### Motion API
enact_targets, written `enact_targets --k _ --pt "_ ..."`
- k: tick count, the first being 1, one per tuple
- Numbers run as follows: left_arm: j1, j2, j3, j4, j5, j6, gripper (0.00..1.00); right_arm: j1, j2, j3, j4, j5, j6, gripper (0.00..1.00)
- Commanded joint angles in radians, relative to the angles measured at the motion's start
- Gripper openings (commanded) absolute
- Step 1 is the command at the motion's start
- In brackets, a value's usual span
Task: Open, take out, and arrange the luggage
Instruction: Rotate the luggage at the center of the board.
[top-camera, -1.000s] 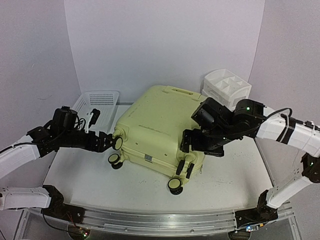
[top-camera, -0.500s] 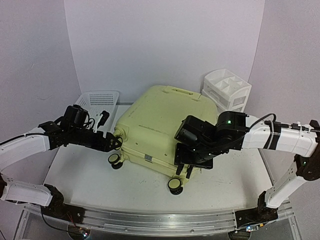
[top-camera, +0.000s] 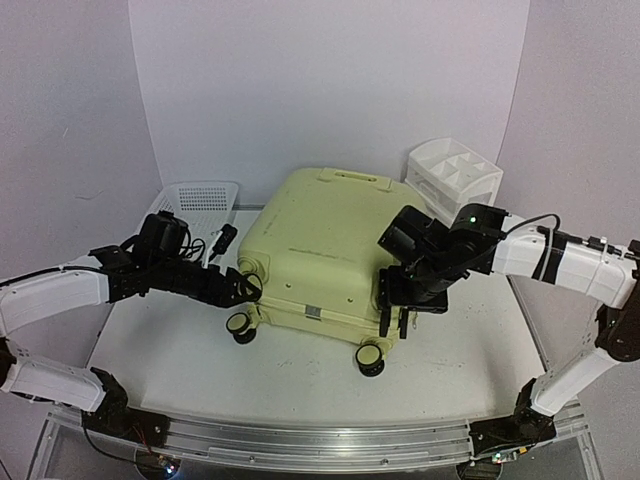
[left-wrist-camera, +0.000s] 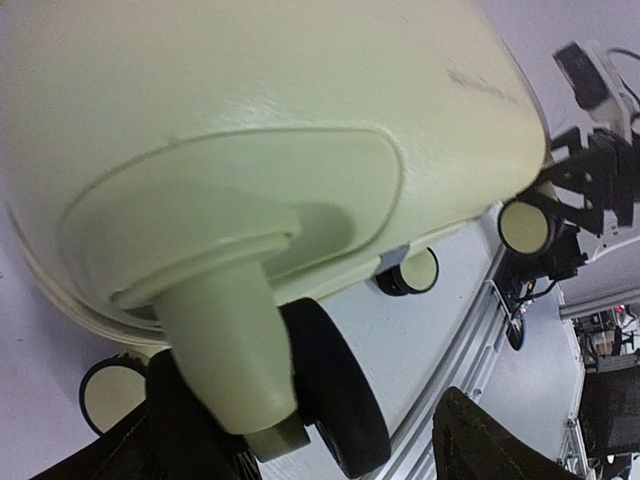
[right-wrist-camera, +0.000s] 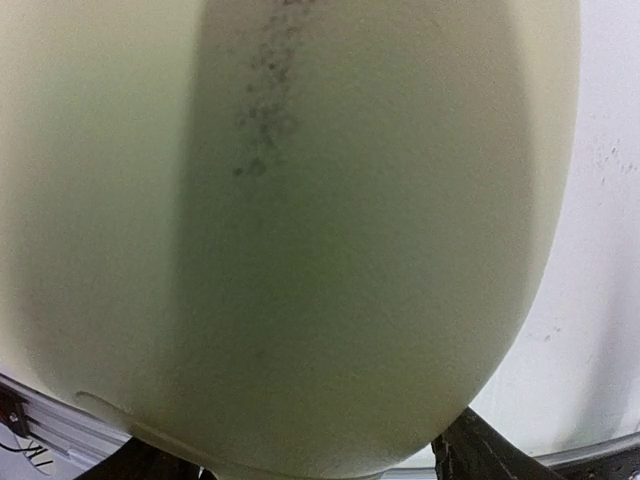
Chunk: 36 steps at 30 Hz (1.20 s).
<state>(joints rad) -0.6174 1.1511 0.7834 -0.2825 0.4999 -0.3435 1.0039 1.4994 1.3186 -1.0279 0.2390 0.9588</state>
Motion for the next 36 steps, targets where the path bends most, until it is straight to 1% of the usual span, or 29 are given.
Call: enact_targets --k 1,6,9,13,18,23,25,28,31,36 --pt "-0.096 0.04 0.02 0.089 -0.001 -0.04 0.86 -0.129 -0.045 -0.001 0.025 0.075 -0.192 0.79" --pt "-0.212 0.108 0.061 0.117 -0.049 -0.064 0.86 -0.257 -0.037 0.014 0.029 0.082 -0.32 0.83" --pt "-0.267 0.162 0.092 0.148 -0.059 -0.081 0.86 -0.304 -0.021 0.038 0.028 0.106 -0.375 0.87" --pt "-0.325 0.238 0.146 0.174 -0.067 -0.092 0.86 -0.314 -0.003 0.095 0.004 0.175 -0.431 0.98" --pt "-0.39 0.302 0.211 0.189 -0.086 -0.088 0.86 -0.313 -0.015 0.141 -0.011 0.183 -0.514 0.98" --pt "-0.426 0.355 0.261 0.195 -0.079 -0.073 0.86 -0.314 -0.057 0.182 -0.053 0.256 -0.561 0.98" --pt "-0.432 0.386 0.278 0.196 -0.066 -0.062 0.86 -0.313 -0.07 0.2 -0.067 0.259 -0.57 0.98" --pt "-0.449 0.436 0.319 0.198 -0.045 -0.052 0.86 -0.314 -0.087 0.224 -0.072 0.226 -0.576 0.98" --pt "-0.466 0.471 0.361 0.198 -0.031 -0.039 0.86 -0.314 -0.096 0.24 -0.073 0.151 -0.576 0.98" --pt "-0.469 0.44 0.342 0.198 -0.054 0.0 0.88 -0.312 -0.105 0.23 -0.055 0.014 -0.556 0.98"
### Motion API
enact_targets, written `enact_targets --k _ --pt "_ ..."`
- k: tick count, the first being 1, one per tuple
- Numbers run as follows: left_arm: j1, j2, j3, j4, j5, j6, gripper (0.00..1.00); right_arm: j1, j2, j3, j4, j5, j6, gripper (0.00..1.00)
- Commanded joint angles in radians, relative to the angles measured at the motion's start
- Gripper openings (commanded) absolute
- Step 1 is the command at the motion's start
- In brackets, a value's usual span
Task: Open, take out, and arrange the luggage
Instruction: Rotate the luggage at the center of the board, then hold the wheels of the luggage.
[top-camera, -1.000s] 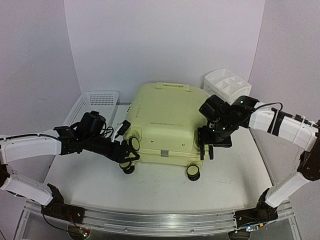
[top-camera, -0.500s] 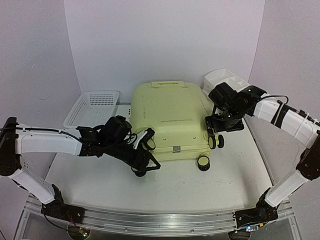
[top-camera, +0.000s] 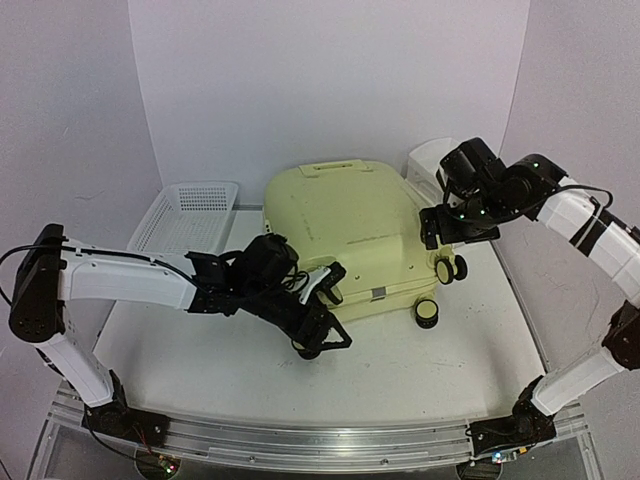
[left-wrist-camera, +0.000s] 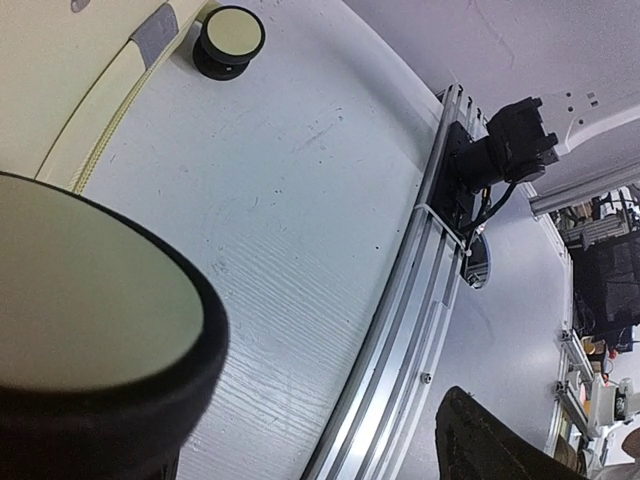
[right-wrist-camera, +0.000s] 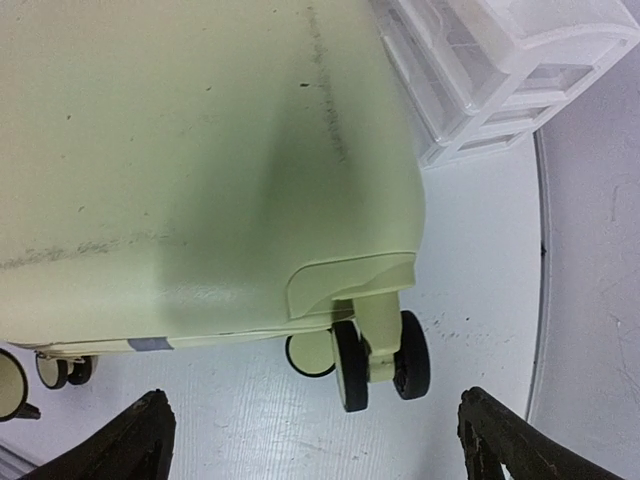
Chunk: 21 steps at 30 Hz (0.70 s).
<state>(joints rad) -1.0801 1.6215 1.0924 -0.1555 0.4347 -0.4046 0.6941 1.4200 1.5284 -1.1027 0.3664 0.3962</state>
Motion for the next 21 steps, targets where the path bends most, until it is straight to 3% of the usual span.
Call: enact_targets --k 1,11,16,21 --pt "-0.005 -0.051 0.018 0.071 -0.003 0.07 0.89 -0.002 -0.026 0.015 0.024 -0.128 0.012 0.98" --pt "0.085 -0.336 -0.085 0.018 -0.048 0.051 0.95 0.044 -0.031 -0.017 0.092 -0.224 0.084 0.98" --pt "0.244 -0.394 -0.104 -0.121 -0.045 -0.023 0.92 0.17 -0.003 0.016 0.099 -0.15 0.173 0.98" --pt "0.304 -0.505 -0.162 -0.153 -0.123 -0.016 0.93 0.261 0.023 0.013 0.14 -0.124 0.253 0.98"
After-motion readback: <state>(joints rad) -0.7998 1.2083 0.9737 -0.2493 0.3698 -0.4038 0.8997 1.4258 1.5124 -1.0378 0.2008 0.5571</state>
